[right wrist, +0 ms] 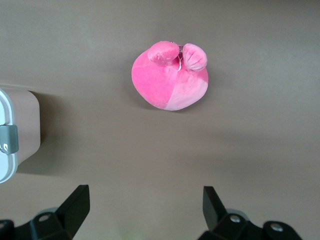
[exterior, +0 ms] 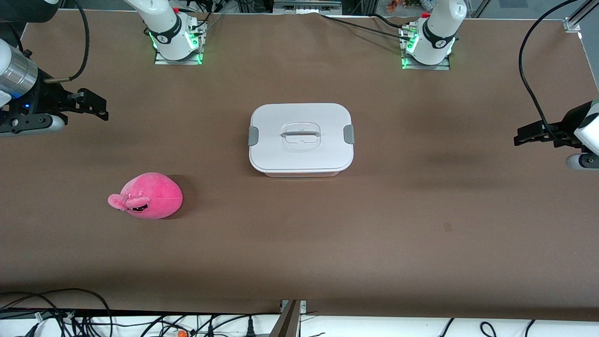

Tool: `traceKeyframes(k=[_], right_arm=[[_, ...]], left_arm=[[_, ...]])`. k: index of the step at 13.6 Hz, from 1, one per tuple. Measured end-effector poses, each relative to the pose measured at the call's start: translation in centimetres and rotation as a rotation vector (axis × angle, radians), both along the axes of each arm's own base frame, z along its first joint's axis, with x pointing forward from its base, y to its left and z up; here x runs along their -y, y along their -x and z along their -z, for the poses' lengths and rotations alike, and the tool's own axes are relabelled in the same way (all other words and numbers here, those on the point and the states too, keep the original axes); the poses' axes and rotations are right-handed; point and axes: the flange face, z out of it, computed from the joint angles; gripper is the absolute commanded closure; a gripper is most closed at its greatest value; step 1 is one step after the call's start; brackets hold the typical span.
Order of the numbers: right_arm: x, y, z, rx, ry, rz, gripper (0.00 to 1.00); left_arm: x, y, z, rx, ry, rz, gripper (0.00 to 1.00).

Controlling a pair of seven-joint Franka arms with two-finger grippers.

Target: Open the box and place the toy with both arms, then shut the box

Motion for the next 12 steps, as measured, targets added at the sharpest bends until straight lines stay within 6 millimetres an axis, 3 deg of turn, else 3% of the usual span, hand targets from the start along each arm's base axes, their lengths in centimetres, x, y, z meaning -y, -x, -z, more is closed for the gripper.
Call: traceKeyframes(k=[3,6,12], right_arm=[[0.0,0.0,0.0,0.0,0.0,0.0,0.0],[-0.1,0.0,0.0,-0.002,0.0,-0.001,0.0],[0.0,0.2,-0.2,-0.003,0.0,0.001,0.0]], left_arm=[[3.8,-0.1,0.3,-0.007,0.006,0.064,0.0],[11.1,-0.1,1.8,-0.032,0.023,0.185,0.0],[25.8,1.4,7.4,-0.102,0.101,0.409,0.0]])
